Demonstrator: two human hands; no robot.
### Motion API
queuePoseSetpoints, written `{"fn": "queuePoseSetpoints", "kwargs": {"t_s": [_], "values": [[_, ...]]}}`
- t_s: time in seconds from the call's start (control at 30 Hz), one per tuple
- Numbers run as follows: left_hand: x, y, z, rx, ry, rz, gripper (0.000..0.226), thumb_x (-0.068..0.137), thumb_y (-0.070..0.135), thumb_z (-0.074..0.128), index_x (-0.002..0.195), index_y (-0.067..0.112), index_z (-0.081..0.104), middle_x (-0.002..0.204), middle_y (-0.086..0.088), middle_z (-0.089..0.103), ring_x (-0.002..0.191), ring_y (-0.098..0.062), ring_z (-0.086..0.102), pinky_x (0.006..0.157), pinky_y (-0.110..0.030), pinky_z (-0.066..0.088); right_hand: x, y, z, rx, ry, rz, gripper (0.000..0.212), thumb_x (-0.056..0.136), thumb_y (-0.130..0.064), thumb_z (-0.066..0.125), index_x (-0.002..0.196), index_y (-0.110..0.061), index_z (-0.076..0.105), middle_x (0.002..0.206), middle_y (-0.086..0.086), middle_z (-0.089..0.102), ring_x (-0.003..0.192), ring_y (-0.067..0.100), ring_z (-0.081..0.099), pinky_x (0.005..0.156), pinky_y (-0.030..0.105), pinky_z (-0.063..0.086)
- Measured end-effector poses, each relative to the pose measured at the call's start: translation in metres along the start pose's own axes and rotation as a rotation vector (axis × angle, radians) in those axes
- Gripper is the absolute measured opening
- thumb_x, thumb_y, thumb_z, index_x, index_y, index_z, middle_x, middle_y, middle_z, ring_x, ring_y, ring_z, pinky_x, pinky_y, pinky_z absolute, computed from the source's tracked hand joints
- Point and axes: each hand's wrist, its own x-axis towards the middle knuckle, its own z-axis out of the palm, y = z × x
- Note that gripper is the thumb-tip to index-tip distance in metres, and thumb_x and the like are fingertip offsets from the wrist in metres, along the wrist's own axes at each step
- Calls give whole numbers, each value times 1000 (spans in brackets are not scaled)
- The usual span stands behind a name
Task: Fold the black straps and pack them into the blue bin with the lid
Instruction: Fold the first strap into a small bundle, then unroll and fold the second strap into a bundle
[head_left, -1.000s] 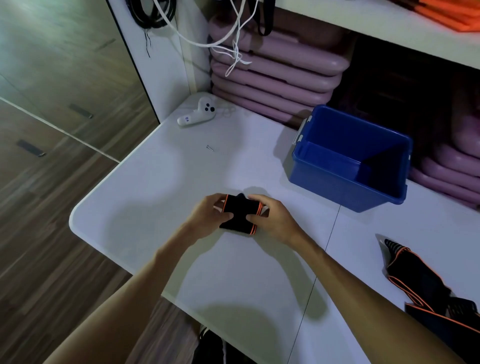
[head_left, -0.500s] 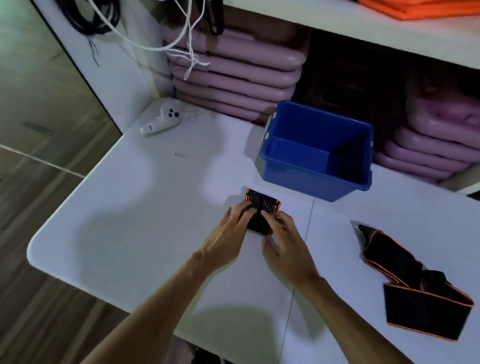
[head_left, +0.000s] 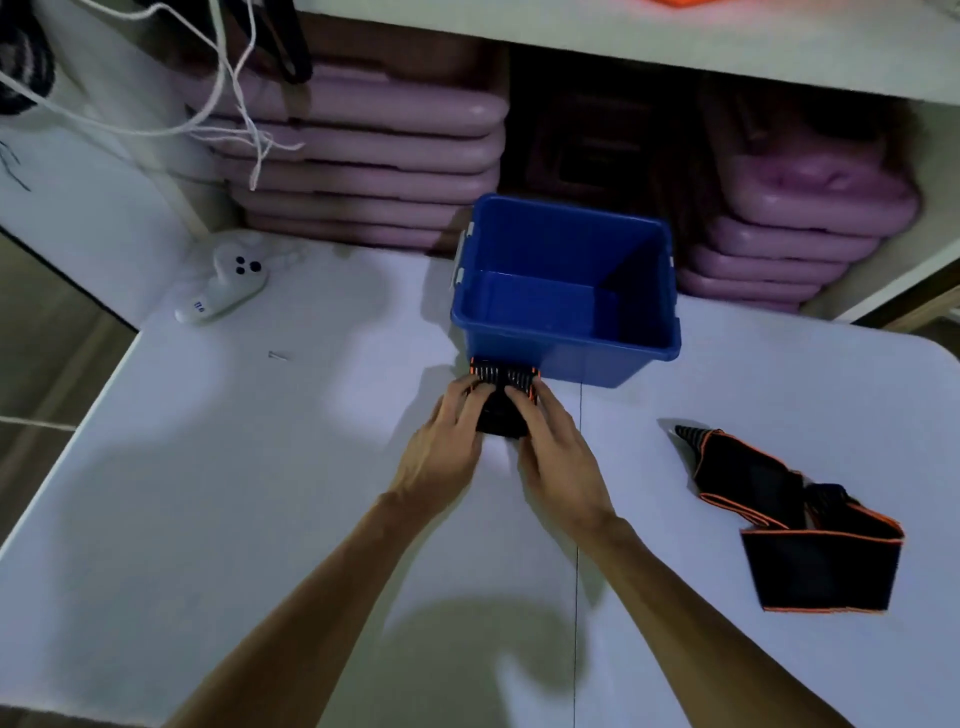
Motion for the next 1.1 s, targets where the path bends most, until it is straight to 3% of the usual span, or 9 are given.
{"fn": "queuePoseSetpoints", "kwargs": {"t_s": [0.07,0.17,0.33,0.4,0.53,0.7,0.8,0.93,1.1], "values": [[-1,-2,-3,69,17,40,61,81,4,58,139,12,41,145,-8,40,121,-26,52,90,-34,53,-1,2,3,-20,-3,22,68,99,-22,49,153,-39,11,163,-2,16,144,18,30,114,37,35],[-6,3,-9,85,2,31,76,77,12,65,146,13,32,153,-10,30,139,-26,35,110,-33,37,-7,-3,5,44,22,52,74,99,-30,48,153,-45,-1,165,-7,5,149,13,18,116,33,28],[-28,18,-7,139,47,133,64,80,16,64,140,11,40,149,-15,38,139,-29,35,109,-41,35,-27,-8,-5,94,91,151,66,102,-45,42,153,-44,2,161,-21,-6,150,4,2,114,27,16],[-35,28,-2,134,56,208,58,80,14,64,134,11,46,144,-16,45,135,-30,40,106,-44,37,-41,-4,-14,65,113,183,61,102,-42,42,153,-41,9,157,-26,-1,150,6,6,115,26,16],[-36,54,15,118,-3,303,47,82,14,61,128,12,54,138,-12,50,132,-29,43,107,-43,35,-77,19,-39,-3,186,305,50,100,-36,48,147,-30,34,159,-4,23,146,16,25,115,36,33],[-25,107,55,150,-252,374,37,86,24,43,120,19,57,128,-4,54,115,-23,53,97,-33,40,-129,52,-79,-58,320,428,42,94,-20,59,135,-17,52,145,11,43,135,29,41,106,43,43],[-21,145,78,149,-370,441,36,88,22,45,122,17,56,125,-5,54,109,-25,56,91,-36,45,-157,78,-104,-103,397,473,38,90,-14,62,128,-14,58,135,10,53,128,28,47,102,46,45],[-23,194,115,115,-485,415,37,94,27,46,129,17,50,129,-4,49,112,-26,52,91,-40,46,-196,118,-132,-154,413,579,37,89,-12,62,125,-14,59,130,8,56,121,28,50,97,46,48],[-25,230,156,22,-514,250,49,93,35,53,138,17,41,135,-2,43,118,-24,49,94,-36,46,-222,159,-160,-102,325,631,49,91,-13,61,138,-19,50,145,12,43,134,31,38,105,47,44]]}}
